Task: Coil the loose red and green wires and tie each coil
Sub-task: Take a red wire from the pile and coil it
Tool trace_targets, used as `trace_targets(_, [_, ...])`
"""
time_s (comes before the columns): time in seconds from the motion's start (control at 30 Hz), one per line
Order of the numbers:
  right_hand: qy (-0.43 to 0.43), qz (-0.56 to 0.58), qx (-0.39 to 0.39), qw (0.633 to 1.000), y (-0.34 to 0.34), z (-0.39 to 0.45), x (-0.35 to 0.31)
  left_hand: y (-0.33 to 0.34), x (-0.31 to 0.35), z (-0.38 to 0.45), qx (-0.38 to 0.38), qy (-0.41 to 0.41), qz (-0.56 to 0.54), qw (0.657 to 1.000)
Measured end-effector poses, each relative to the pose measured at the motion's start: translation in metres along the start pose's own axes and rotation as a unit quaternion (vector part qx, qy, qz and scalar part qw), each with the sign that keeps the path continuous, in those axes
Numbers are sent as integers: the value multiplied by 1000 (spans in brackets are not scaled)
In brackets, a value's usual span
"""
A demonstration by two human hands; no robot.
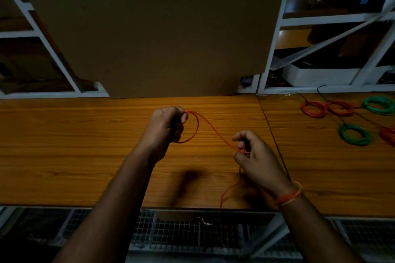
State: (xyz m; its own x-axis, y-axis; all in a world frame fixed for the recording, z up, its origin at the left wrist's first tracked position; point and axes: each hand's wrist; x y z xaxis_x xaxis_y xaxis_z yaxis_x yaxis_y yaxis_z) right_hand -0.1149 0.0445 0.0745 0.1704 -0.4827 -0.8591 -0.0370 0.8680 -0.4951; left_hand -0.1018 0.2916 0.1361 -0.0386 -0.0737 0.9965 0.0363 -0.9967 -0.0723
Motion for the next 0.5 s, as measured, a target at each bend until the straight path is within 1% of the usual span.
trace_targets(0.1, [-53, -75, -29, 995, -2, 0, -1, 2, 13, 0, -1, 16, 3, 1000])
trace_targets(0.13, [-63, -96, -53, 992, -5, 0, -2, 3, 17, 0, -1, 25, 14, 1000])
trace_targets(0.17, [-56, -130, -82, 987, -7, 7, -2, 4, 21, 3, -4, 34, 34, 999])
trace_targets(0.2, [-53, -201, -115, 971, -22, -20, 5, 22, 15, -26, -4, 29, 43, 999])
trace_targets(0.23, [-53, -259, -129, 956, -25, -23, 6, 26, 13, -31, -4, 28, 43, 999])
trace_targets(0.3, [-27, -336, -119, 934, -28, -28, 7, 32, 5, -39, -20, 15, 44, 999])
trace_targets(0.33, [-25, -352, -104, 930, -29, -29, 3, 34, 5, -45, -23, 13, 45, 999])
trace_targets(0.4, [-38, -366, -90, 925, -40, -39, 3, 47, 12, -66, -20, 17, 49, 998])
trace_targets(0.5, [-43, -363, -58, 929, -57, -51, 8, 76, 23, -99, -28, 30, 32, 999])
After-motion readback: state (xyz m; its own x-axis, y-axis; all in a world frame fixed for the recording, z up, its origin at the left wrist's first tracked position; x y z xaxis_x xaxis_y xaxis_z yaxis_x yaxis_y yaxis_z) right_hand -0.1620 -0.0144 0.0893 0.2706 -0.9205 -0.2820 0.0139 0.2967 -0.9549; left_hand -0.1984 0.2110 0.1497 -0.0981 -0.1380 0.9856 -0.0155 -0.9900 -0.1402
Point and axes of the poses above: each hand's wrist, its own z-axis towards the middle knuckle, its own y-axis out of the palm, x = y × z, and after that the axes turned 3 degrees about x, right-handed
